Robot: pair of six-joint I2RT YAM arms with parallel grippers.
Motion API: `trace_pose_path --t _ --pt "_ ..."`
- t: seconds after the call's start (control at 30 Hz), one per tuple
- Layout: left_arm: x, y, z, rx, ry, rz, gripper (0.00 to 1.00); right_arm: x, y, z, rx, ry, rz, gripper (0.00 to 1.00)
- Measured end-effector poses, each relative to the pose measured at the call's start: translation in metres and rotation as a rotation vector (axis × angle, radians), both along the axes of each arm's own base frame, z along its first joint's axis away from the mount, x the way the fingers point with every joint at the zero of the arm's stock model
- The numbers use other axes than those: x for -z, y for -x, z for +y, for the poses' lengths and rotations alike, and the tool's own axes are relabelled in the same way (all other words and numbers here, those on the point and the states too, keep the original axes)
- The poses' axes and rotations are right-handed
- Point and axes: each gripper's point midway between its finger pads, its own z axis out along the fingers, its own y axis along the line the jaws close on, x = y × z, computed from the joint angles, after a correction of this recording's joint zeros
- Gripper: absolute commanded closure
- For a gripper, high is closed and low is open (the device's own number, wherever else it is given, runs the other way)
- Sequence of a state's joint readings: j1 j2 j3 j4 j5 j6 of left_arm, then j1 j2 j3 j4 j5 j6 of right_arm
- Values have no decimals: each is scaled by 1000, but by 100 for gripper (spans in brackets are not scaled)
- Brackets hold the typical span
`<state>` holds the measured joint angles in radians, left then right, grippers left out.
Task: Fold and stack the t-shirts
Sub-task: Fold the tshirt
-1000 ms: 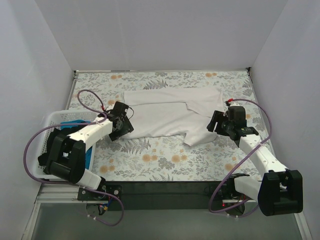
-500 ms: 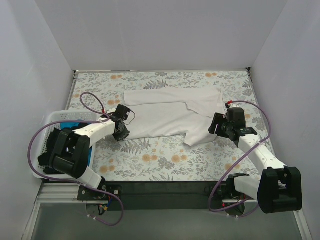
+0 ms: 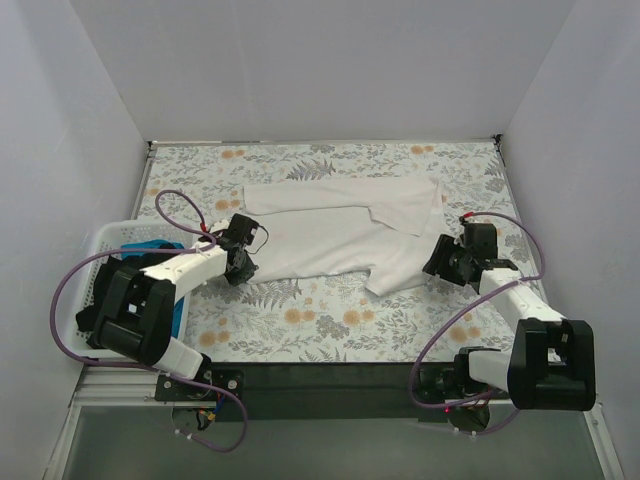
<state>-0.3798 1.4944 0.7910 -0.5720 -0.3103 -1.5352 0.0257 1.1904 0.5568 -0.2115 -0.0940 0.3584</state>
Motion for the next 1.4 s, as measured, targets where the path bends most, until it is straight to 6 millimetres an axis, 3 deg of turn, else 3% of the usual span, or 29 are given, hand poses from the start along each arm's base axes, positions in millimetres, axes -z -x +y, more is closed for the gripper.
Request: trace_pose_path --t 0.23,0.57,0.7,0.9,0.93,1.0,1.1,1.2,1.4 --pt "0 0 0 0 0 -1 100 18 5 -10 57 -93 29 44" --pt "-1 0 0 2 2 -3 100 17 -7 -1 33 -162 -4 48" --pt "-2 0 -1 2 4 -6 100 19 -9 1 26 -180 -16 55" --pt "-5 -1 0 1 6 -17 100 23 -13 1 37 -207 -19 75" --pt "-5 -1 0 1 6 -16 100 24 -13 1 39 -210 -16 87" --pt "-5 -1 0 0 2 -17 100 25 -12 0 42 -207 -10 96" --pt "-5 0 5 -5 -19 -12 100 25 -6 -1 53 -199 11 99" --pt "-11 0 9 -3 -46 -8 100 16 2 -8 81 -164 32 99" --pt "-26 -5 14 -4 -65 -42 100 -27 -7 -21 127 -103 -61 99"
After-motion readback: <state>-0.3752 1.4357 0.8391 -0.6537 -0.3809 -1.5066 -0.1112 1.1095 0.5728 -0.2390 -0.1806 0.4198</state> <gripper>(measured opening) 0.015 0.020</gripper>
